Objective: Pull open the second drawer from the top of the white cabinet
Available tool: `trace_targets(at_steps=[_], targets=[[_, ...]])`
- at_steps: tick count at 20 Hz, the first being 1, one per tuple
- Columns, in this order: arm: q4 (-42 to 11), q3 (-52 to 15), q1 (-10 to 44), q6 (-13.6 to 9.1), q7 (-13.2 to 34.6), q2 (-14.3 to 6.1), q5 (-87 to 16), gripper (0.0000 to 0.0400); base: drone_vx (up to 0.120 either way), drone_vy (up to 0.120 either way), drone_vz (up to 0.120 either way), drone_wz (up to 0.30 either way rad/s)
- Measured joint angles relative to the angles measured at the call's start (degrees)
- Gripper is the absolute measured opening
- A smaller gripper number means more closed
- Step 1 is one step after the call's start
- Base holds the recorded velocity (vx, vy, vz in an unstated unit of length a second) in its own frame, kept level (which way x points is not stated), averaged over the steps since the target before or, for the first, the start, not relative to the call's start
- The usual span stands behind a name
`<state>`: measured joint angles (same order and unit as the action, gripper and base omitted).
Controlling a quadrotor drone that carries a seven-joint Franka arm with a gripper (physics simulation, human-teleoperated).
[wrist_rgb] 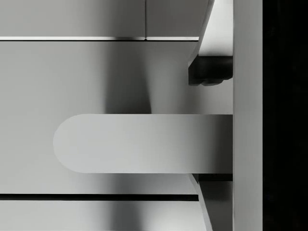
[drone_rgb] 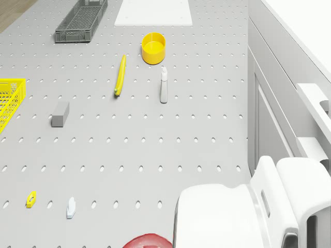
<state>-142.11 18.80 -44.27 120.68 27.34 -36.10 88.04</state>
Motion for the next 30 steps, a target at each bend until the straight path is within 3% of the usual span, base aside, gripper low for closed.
trace_targets(at_steps=[3, 4, 7, 11, 13, 17, 19, 22, 23, 24, 25, 26, 30], targets=[[-0.3, -0.24, 0.64, -0.68, -3.8, 0.75, 1.1, 0.0183, 0.0, 0.0, 0.0, 0.0], [0.11, -0.65, 1.06, -0.7, -0.69, 0.5, 0.13, 0.0221, 0.0, 0.0, 0.0, 0.0], [-0.35, -0.7, 1.74, -1.41, -4.06, 0.86, 0.86, 0.0174, 0.0, 0.0, 0.0, 0.0], [-0.24, -1.09, 2.95, -2.09, -0.28, 0.35, -0.85, 0.0195, 0.0, 0.0, 0.0, 0.0], [-0.53, -0.96, 3.57, -2.71, -0.45, 0.14, -1.05, 0.0187, 0.0, 0.0, 0.0, 0.0], [0.8, -0.88, 3.96, -2.53, 10.09, -2.29, -7.1, 0.0374, 0.0, 0.0, 0.0, 0.0], [-0.11, 0.51, 3.06, -2.35, 5.3, -2.33, -6.26, 0.0297, 0.0, 0.0, 0.0, 0.0], [-0.86, 1.11, 3.4, -3.06, 2.28, -2.11, -5.18, 0.0234, 0.0, 0.0, 0.0, 0.0], [-1.1, 1.36, 3.64, -3.44, 2.03, -2.19, -5.13, 0.0221, 0.0, 0.0, 0.0, 0.0], [-0.91, 1.47, 3.91, -3.69, 4.42, -2.75, -6.18, 0.0261, 0.0, 0.0, 0.0, 0.0], [-1.53, 2.12, 4.01, -4.13, 1.07, -2.56, -5.71, 0.0224, 0.0, 0.0, 0.0, 0.0], [-1.77, 2.46, 4.35, -4.64, 0.6, -2.76, -5.66, 0.0197, 0.0, 0.0, 0.0, 0.0], [-2.46, 3.82, 5.81, -6.66, 0.32, -3.67, -7.1, 0.0181, 0.0, 0.0, 0.0, 0.0]])
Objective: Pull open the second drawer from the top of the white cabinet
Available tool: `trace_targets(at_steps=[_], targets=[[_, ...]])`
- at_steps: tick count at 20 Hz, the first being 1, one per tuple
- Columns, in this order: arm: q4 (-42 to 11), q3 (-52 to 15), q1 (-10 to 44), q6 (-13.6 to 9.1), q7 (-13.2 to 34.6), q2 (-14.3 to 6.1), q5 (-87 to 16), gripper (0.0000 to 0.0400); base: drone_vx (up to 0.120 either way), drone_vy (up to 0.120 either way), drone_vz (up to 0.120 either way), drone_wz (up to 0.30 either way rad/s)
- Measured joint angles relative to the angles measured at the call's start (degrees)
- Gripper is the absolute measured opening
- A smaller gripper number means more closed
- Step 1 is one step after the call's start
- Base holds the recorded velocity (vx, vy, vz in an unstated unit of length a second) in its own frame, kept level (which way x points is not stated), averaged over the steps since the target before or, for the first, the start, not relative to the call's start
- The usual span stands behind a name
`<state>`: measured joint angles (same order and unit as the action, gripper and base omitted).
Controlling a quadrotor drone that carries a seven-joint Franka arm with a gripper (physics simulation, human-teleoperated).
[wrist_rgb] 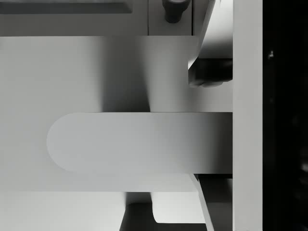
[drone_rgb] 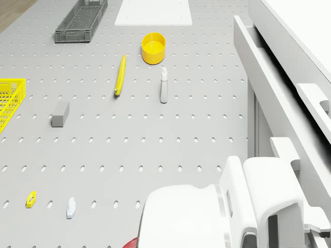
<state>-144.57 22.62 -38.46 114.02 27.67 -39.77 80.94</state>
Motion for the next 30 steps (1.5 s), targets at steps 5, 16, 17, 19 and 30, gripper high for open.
trace_targets(at_steps=[5, 16, 17, 19, 30], targets=[[-0.87, 1.64, 1.31, -2.06, -2.25, -0.28, -0.76, 0.0153, 0.0, 0.0, 0.0, 0.0], [-0.32, 5.33, 3.6, -5.89, 4.6, -3.24, -7.14, 0.0222, 0.0, 0.0, 0.0, 0.0], [-0.47, 5.93, 3.67, -6.09, 1.72, -3.46, -7.98, 0.0198, 0.0, 0.0, 0.0, 0.0], [-0.51, 6.91, 3.87, -6.82, 2.83, -3.65, -8.62, 0.0186, 0.0, 0.0, 0.0, 0.0], [0.33, 14.79, 3.83, -11.1, 2.47, -5.87, -16.07, 0.0199, 0.0, 0.0, 0.0, 0.0]])
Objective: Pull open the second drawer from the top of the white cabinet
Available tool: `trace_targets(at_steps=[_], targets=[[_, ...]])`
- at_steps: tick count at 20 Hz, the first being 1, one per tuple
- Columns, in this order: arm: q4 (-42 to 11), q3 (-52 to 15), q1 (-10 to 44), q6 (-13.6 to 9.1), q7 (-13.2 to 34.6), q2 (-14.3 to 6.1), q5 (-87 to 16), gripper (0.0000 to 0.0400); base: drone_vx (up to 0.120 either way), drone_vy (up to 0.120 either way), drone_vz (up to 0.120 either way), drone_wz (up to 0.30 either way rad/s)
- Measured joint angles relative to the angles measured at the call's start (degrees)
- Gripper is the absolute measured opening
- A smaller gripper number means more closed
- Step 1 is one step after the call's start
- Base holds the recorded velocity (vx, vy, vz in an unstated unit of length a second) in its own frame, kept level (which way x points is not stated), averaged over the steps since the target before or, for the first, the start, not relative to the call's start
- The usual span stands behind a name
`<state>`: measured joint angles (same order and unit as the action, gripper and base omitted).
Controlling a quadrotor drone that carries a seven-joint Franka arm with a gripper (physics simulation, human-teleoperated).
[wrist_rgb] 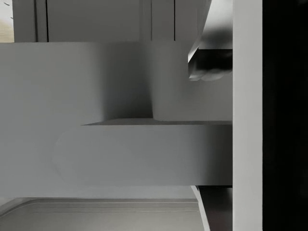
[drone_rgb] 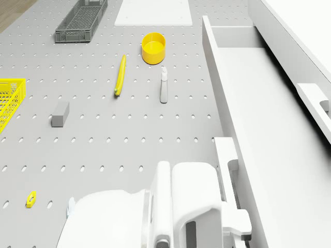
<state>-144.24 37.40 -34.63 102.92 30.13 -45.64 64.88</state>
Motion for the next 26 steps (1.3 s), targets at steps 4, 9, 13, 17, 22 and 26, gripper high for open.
trace_targets(at_steps=[4, 9, 13, 17, 22, 26], targets=[[0.8, 2.35, 0.59, -2.25, 0.76, -0.1, -1.26, 0.0156, 0.0, 0.0, 0.0, 0.0], [1.57, 4.23, 0.31, -3.31, 1.62, -0.65, -2.54, 0.0259, 0.0, 0.12, 0.0, 0.0], [1.82, 5.07, -0.14, -3.4, 2.0, -1.06, -3.16, 0.0285, 0.0, 0.06, 0.0, 0.0], [1.9, 5.61, -0.66, -3.17, 2.28, -1.46, -3.6, 0.0294, 0.0, 0.0, 0.0, 0.0], [1.83, 6.08, -1.13, -2.68, 2.92, -1.88, -4.07, 0.0317, 0.0, 0.048, 0.0, 0.0], [1.83, 6.33, -1.65, -2.36, 2.95, -2.24, -4.33, 0.0307, 0.0, 0.0, 0.0, 0.0]])
